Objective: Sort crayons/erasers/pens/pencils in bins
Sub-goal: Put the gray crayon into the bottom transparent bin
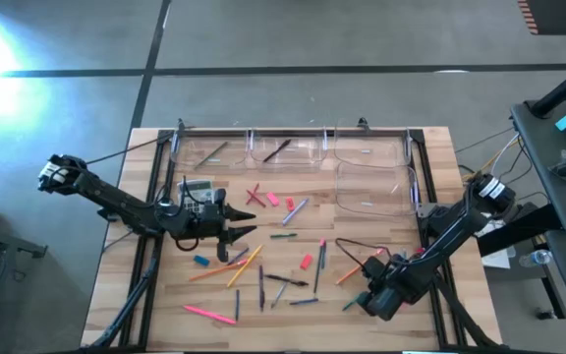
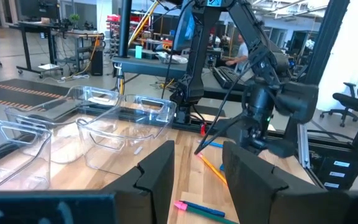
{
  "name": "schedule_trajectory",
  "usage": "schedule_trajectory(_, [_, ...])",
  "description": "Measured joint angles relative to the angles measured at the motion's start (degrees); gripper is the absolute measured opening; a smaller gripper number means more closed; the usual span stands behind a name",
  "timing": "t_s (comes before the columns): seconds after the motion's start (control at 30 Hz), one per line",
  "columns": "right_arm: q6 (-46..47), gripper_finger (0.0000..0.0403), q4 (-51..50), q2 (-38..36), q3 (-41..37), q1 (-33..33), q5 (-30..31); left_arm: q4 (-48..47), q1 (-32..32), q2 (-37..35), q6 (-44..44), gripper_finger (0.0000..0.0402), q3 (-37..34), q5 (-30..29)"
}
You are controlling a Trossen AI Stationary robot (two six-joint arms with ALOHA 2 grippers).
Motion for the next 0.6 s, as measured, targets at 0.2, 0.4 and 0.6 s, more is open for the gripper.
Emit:
schedule_trajectory(0.2, [-6.2,0.0014,-0.5,-6.4,2.6,-0.1,9.6,0.0,0.0,0.0,0.0,0.0122,-0.1,0.0])
schedule_trajectory(0.4, [-16.8,0.0014,-6.3,-14.7,5.4,-1.8,25.2,0.1,0.0,0.0,0.0,0.0122,-0.3,0.0])
schedule_trajectory(0.6, [-25.5,0.0013,-16.3,-22.2,6.8,-9.2,30.7,0.1,0.0,0.0,-0.1,0.0122,-0.5,0.0])
